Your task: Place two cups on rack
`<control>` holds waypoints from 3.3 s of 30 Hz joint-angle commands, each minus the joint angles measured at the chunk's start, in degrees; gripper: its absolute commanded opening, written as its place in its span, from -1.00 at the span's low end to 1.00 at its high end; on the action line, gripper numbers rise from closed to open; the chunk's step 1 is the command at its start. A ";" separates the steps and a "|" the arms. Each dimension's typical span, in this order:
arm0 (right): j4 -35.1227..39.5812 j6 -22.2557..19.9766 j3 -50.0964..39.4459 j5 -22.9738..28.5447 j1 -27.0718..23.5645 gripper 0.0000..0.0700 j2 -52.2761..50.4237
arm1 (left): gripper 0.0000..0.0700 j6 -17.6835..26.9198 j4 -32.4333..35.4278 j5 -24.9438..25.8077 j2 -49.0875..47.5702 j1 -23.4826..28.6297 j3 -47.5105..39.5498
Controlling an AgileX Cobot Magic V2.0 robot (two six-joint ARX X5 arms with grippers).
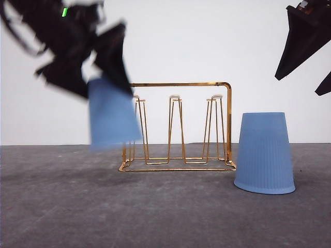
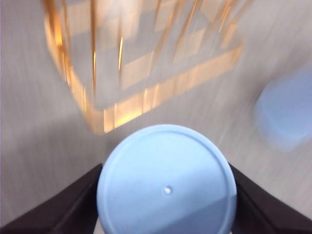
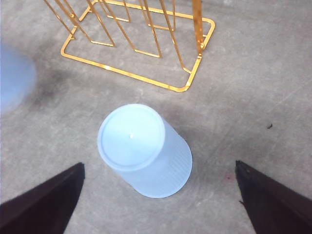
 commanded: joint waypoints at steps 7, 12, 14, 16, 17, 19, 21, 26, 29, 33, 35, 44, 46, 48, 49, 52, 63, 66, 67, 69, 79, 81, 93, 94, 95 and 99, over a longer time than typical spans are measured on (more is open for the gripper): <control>-0.81 -0.29 1.04 -0.04 0.20 0.79 0.52 | -0.04 4.54 -3.20 -0.66 -0.43 -0.37 15.37; -1.30 -0.26 1.04 -0.04 0.20 0.79 0.52 | 0.13 7.07 -1.46 -6.15 0.79 -0.37 16.04; -1.48 -0.26 1.04 -0.04 0.20 0.79 0.52 | 0.13 7.43 -0.82 -7.16 2.40 -0.31 16.04; -1.60 -0.28 1.04 -0.04 0.20 0.79 0.52 | 0.13 7.53 -0.22 -8.04 4.62 -0.29 16.04; -1.67 -0.26 1.04 -0.04 0.20 0.79 0.52 | 0.13 7.60 -0.01 -8.38 5.96 -0.26 16.04; -1.74 -0.27 1.04 -0.04 0.20 0.79 0.52 | 0.13 7.71 0.23 -8.39 8.94 -0.26 16.04; -1.74 -0.28 1.04 -0.04 0.20 0.79 0.52 | 0.13 8.31 0.92 -8.40 12.13 -0.26 16.04; -2.05 -0.30 1.04 -0.02 0.20 0.79 0.52 | 0.13 8.72 2.83 -8.19 17.76 -0.26 16.04; -2.30 -0.33 1.04 -0.02 0.20 0.79 0.52 | 0.23 9.20 2.62 -7.74 18.85 -0.26 16.04; -2.33 -0.71 1.04 -0.11 0.21 0.80 0.52 | 0.59 9.14 2.54 -7.09 18.97 -0.26 16.04; -2.39 -0.97 1.04 -0.25 0.22 0.81 0.52 | 0.60 9.09 2.09 -5.92 18.97 -0.26 16.04; 1.37 -1.34 1.04 -0.68 2.15 1.00 0.58 | 0.59 8.96 -1.47 -4.91 16.24 0.72 16.77; 2.47 -0.89 1.04 -0.68 3.11 1.00 0.89 | 0.59 8.96 -2.54 -4.91 14.03 0.98 17.05; 3.34 -0.71 1.04 -0.65 4.12 1.00 1.67 | 0.59 8.99 -3.83 -4.91 11.24 1.31 17.13; 3.77 -0.68 1.04 -0.60 4.61 1.00 2.27 | 0.59 9.02 -4.51 -4.91 9.73 1.60 17.13; 5.50 -0.68 1.04 0.12 5.95 1.00 5.06 | 0.59 9.16 -7.06 -4.93 5.44 2.81 17.13; 11.60 -0.49 1.04 4.11 7.91 1.00 18.10 | 0.59 9.04 -18.04 -4.92 -4.27 11.98 11.71; 12.16 -0.49 1.04 4.11 8.02 0.89 20.47 | 0.59 7.60 -17.99 -4.91 -7.42 13.52 6.39; 12.24 -0.49 1.04 4.10 8.02 0.76 20.93 | 0.59 7.22 -17.91 -4.91 -8.50 13.79 4.52; 12.50 -0.50 1.04 4.10 8.02 0.39 21.26 | 0.59 6.82 -17.45 -4.94 -10.92 13.94 0.62; 7.86 -1.97 7.62 3.81 8.02 0.09 18.30 | 0.59 5.06 -17.02 -4.93 -17.64 13.92 -8.00; 4.87 -2.58 11.25 3.51 8.02 0.09 17.21 | 0.59 5.04 -16.71 -4.93 -17.71 13.92 -8.00; 4.27 -3.91 24.56 0.71 8.82 0.09 17.38 | 0.59 5.03 -16.60 -4.93 -17.69 13.93 -8.00; 5.32 -3.87 24.56 1.03 8.83 0.09 18.22 | 0.59 5.03 -16.55 -4.93 -17.69 13.93 -8.00; 6.20 -3.80 24.56 1.53 8.83 0.09 19.17 | 0.59 5.04 -16.50 -4.93 -17.69 13.94 -8.00; 9.67 -3.66 24.56 2.00 8.83 0.09 24.30 | 0.59 5.05 -16.40 -4.93 -17.69 13.94 -8.00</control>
